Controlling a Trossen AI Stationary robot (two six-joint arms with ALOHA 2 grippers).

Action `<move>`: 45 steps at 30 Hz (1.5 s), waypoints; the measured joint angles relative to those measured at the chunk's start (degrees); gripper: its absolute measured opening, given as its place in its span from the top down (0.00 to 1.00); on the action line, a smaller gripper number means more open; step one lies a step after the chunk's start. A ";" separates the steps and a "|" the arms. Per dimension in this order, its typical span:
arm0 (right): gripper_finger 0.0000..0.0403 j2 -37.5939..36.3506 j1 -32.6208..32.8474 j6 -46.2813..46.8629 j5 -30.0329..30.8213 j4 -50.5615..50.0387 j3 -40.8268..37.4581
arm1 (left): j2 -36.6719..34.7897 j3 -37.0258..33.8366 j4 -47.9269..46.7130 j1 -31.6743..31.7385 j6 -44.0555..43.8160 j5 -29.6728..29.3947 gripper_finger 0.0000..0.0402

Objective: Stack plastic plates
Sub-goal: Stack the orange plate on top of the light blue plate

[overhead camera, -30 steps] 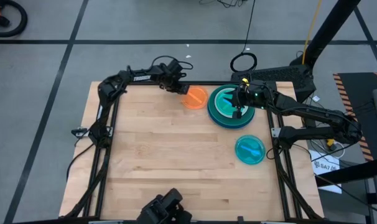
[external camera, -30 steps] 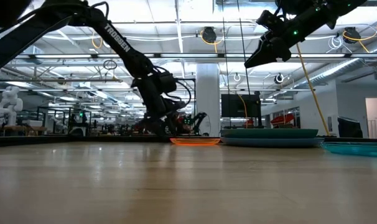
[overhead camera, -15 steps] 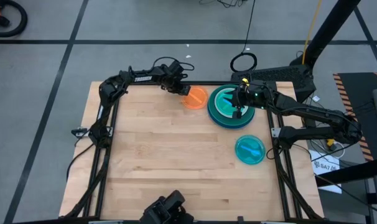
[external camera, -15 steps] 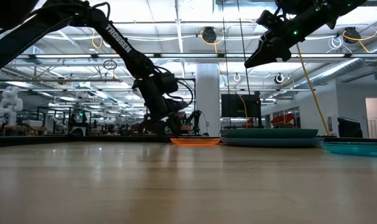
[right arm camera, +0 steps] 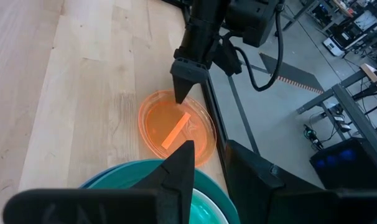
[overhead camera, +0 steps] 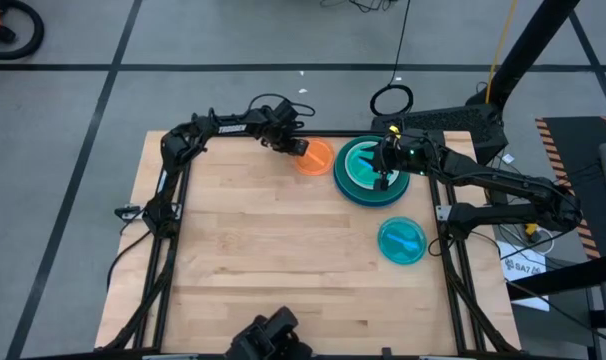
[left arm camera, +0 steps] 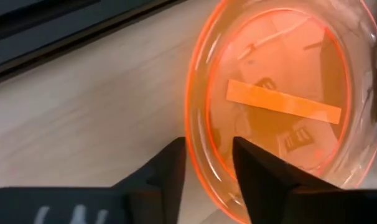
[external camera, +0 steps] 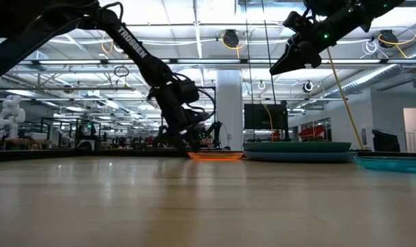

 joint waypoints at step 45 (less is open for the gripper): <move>0.79 0.00 -0.02 -0.20 0.09 -0.39 0.00 | -6.05 -0.17 -3.22 2.23 3.00 0.23 0.99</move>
